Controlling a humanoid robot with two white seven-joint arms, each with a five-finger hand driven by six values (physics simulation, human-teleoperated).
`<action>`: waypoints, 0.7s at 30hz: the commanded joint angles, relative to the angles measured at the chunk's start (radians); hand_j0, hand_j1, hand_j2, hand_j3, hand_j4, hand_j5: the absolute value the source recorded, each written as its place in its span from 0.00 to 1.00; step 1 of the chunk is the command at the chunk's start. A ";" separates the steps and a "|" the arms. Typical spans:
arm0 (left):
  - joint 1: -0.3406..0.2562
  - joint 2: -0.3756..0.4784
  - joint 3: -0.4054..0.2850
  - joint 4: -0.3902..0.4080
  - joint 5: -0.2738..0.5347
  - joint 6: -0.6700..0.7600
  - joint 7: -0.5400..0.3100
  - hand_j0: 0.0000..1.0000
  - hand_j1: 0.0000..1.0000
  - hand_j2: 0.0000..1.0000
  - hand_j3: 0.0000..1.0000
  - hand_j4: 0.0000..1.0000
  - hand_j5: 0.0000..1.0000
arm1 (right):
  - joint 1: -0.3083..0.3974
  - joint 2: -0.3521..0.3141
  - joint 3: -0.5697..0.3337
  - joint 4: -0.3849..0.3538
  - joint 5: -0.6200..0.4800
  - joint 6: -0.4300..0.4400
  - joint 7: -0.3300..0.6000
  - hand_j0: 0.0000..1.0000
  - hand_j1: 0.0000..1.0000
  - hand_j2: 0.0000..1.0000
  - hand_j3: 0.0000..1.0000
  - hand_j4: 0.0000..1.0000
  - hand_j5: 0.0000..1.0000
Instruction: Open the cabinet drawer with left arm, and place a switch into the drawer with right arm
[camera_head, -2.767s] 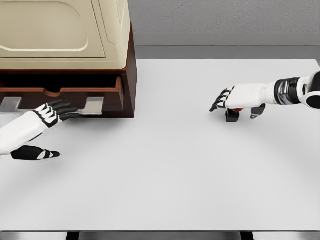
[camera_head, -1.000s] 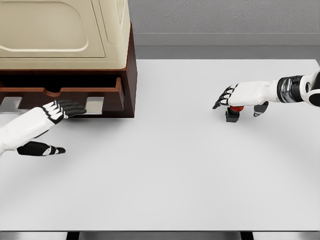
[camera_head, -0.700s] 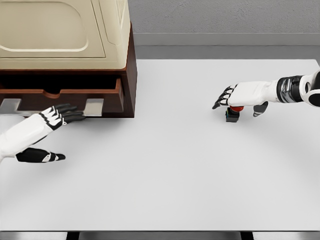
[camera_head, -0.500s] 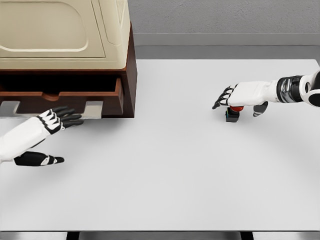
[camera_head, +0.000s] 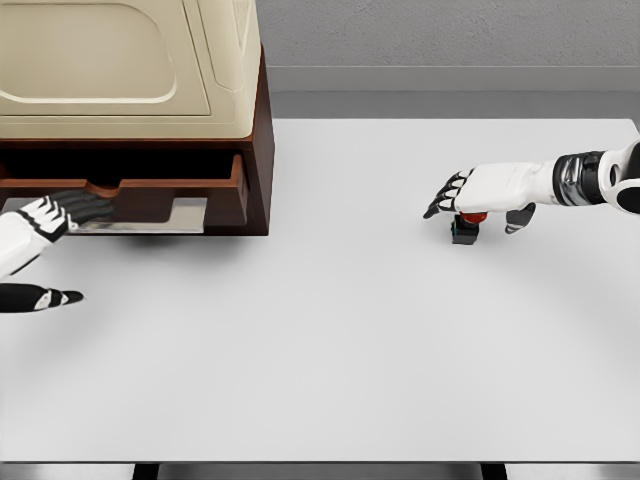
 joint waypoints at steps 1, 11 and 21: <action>0.000 0.000 0.007 0.000 0.007 0.001 0.000 1.00 1.00 1.00 1.00 1.00 1.00 | 0.000 -0.001 0.000 0.000 -0.002 0.002 0.000 1.00 1.00 1.00 1.00 1.00 1.00; -0.002 0.005 -0.017 0.000 0.004 0.001 -0.001 1.00 1.00 1.00 1.00 1.00 1.00 | 0.000 -0.001 0.000 0.000 -0.004 0.002 0.000 1.00 1.00 1.00 1.00 1.00 1.00; -0.060 -0.001 -0.076 0.000 0.003 0.001 -0.001 1.00 1.00 1.00 1.00 1.00 1.00 | 0.000 -0.001 0.001 -0.002 -0.007 0.002 0.000 1.00 1.00 1.00 1.00 1.00 1.00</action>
